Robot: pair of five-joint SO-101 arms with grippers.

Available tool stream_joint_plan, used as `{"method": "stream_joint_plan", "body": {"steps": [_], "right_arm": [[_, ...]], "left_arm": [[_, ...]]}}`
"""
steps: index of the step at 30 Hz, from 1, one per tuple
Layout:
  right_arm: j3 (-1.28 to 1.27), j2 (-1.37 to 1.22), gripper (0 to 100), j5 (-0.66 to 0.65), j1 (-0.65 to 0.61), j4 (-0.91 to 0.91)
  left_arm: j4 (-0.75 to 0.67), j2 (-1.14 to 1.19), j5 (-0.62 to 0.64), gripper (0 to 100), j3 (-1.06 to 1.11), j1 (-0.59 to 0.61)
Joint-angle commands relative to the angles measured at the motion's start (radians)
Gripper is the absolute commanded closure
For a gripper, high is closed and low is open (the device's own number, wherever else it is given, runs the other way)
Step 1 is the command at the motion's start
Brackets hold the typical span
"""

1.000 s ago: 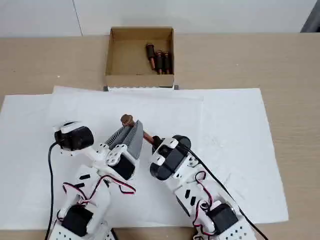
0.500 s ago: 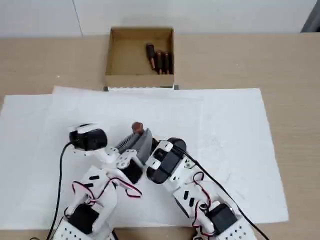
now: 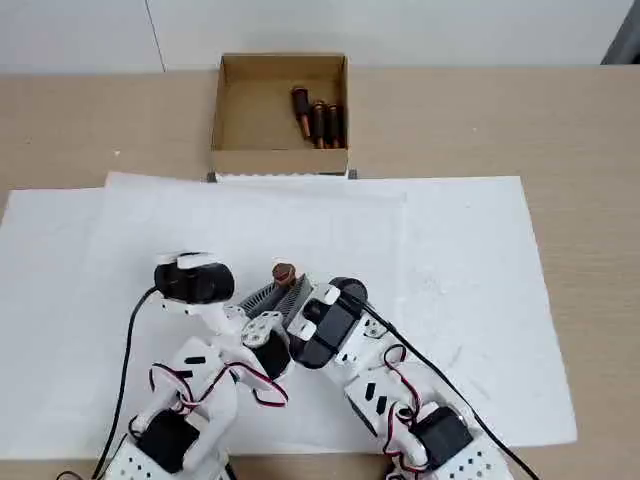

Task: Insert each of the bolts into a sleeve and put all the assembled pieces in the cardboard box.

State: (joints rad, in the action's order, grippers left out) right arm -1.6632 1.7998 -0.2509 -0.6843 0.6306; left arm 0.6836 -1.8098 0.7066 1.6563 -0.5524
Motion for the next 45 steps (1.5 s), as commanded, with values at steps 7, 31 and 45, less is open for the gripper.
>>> {"method": "stream_joint_plan", "body": {"steps": [7, 31, 45], "right_arm": [[0.025, 0.015, 99.5, -0.005, -0.002, -0.031], [0.012, 0.013, 99.5, -0.005, -0.001, -0.028], [0.012, 0.013, 99.5, 0.023, 0.199, -0.024]], "left_arm": [[0.034, 0.003, -0.081, 80, 0.022, 0.037], [0.035, 0.003, -0.215, 91, -0.156, 0.1], [0.04, 0.003, -0.341, 99, -0.11, 0.282]]}}
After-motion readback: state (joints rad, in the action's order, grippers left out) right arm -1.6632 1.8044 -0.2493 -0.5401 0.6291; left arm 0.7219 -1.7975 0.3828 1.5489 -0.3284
